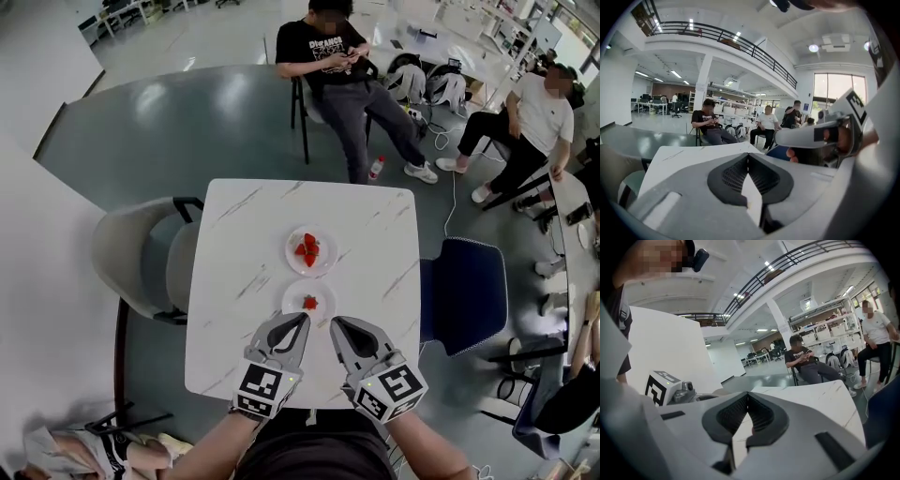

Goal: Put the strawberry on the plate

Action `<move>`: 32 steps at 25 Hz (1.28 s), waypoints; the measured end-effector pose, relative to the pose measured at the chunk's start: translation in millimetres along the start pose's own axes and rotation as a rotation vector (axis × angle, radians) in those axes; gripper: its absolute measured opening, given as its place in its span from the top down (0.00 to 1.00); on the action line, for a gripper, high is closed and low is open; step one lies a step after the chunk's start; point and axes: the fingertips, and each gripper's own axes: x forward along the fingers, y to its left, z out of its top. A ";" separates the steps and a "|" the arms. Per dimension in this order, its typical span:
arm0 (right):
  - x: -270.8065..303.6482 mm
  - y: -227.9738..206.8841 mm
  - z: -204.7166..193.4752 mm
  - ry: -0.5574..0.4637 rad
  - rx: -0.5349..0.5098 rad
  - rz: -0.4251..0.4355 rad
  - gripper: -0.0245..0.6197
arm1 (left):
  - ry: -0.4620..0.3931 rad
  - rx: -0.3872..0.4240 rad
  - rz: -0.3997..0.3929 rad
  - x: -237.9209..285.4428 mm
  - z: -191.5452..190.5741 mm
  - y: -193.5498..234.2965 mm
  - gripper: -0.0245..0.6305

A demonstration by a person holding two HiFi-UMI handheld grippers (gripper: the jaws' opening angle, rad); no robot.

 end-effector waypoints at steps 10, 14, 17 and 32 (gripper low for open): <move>-20.4 39.1 50.1 -0.077 -0.078 0.004 0.96 | -0.141 -0.097 -0.067 -50.1 72.9 -33.8 0.95; -33.7 59.0 63.7 -0.098 -0.097 0.004 0.96 | -0.180 -0.082 -0.066 -76.5 92.3 -43.7 0.95; -40.1 68.7 77.8 -0.128 -0.125 0.008 0.96 | -0.222 -0.062 -0.066 -89.0 108.7 -46.9 0.95; -72.9 120.5 124.1 -0.214 -0.244 0.028 0.96 | -0.359 0.018 -0.069 -145.4 159.6 -70.8 0.95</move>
